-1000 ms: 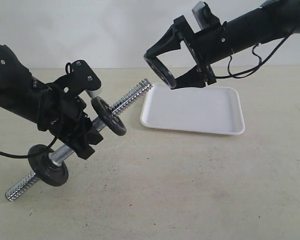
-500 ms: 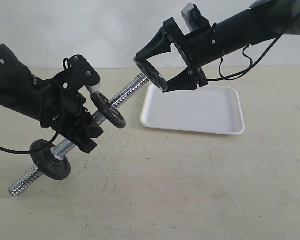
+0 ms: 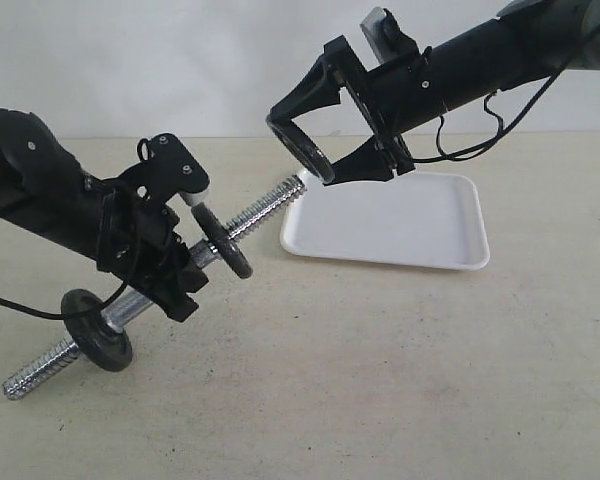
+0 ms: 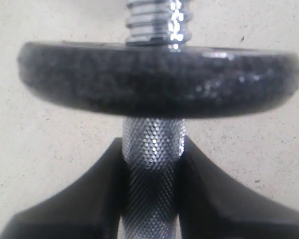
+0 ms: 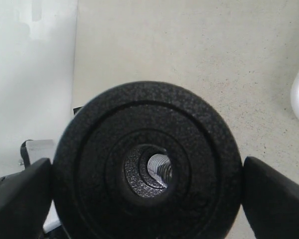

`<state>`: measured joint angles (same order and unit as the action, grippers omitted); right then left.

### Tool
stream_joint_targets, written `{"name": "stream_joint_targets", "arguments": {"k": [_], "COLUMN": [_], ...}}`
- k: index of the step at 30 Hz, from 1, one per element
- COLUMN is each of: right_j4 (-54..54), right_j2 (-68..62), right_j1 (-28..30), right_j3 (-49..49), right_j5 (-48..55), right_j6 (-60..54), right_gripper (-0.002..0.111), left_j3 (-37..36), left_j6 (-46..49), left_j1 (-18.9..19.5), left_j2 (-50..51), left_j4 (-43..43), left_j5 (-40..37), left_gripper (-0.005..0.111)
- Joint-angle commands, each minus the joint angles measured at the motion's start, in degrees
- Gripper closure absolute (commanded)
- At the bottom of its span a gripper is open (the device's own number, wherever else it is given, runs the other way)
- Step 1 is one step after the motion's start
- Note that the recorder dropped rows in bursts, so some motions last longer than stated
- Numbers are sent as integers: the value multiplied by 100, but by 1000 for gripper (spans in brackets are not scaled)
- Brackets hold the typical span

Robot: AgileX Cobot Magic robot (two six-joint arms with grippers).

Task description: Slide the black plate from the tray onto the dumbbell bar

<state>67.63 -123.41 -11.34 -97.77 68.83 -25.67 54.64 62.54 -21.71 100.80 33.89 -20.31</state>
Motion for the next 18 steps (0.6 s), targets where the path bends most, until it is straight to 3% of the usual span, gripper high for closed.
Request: {"name": "stream_joint_targets", "arguments": {"k": [1,18], "right_j4": [374,328], "right_j2": [169,169], "right_j1": [-2,5], "right_j3": [-61,-61], "right_j5": [113,113], "right_j6": [-32,-55], "right_gripper": [108,108], "left_j3": [194,194], "left_j6": [10,10], "left_j1": [-16,-16], "left_j2": [-281,-337], "left_j4": [274,274], "left_j5": [700,720], "left_gripper": [102,102]}}
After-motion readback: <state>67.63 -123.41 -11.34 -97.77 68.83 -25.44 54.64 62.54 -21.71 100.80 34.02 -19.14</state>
